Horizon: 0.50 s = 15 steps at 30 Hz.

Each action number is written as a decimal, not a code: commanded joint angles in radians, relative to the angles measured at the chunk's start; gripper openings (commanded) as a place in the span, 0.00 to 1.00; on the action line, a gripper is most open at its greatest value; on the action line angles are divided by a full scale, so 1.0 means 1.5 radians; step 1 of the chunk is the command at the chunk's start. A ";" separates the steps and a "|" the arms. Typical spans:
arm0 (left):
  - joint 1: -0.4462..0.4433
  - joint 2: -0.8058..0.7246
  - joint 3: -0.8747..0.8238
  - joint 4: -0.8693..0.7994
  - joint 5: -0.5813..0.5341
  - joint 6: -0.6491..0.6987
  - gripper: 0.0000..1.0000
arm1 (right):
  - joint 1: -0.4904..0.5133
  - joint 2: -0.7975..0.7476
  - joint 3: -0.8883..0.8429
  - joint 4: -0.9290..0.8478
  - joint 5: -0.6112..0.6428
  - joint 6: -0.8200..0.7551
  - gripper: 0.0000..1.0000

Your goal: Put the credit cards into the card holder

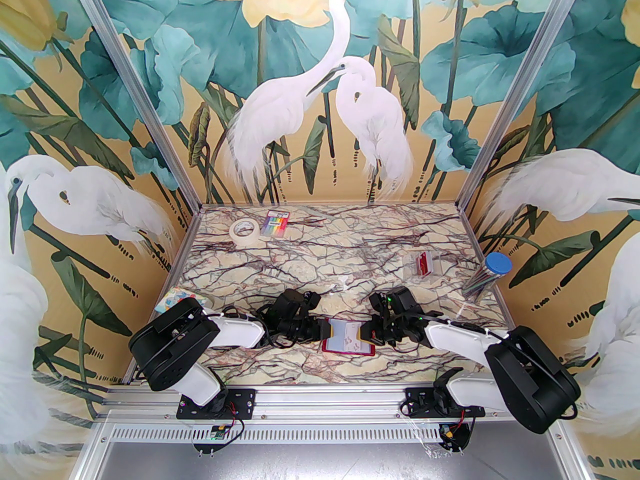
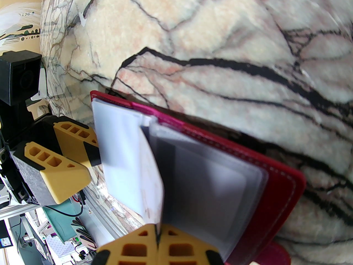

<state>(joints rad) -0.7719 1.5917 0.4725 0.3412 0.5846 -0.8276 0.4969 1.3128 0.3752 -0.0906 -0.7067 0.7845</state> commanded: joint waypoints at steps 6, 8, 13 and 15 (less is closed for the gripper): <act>-0.008 0.015 0.006 -0.014 -0.032 0.003 0.36 | -0.001 0.015 0.002 -0.010 0.016 -0.008 0.00; -0.008 0.016 0.005 -0.014 -0.032 0.003 0.36 | -0.001 0.017 0.002 -0.008 0.016 -0.007 0.00; -0.008 0.015 0.006 -0.015 -0.033 0.003 0.36 | -0.001 0.020 0.003 -0.009 0.015 -0.006 0.00; -0.008 0.016 0.007 -0.015 -0.033 0.003 0.36 | -0.001 0.020 0.004 -0.008 0.015 -0.006 0.00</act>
<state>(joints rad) -0.7719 1.5917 0.4725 0.3412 0.5846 -0.8276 0.4969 1.3231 0.3752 -0.0818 -0.7082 0.7849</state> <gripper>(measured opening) 0.361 0.031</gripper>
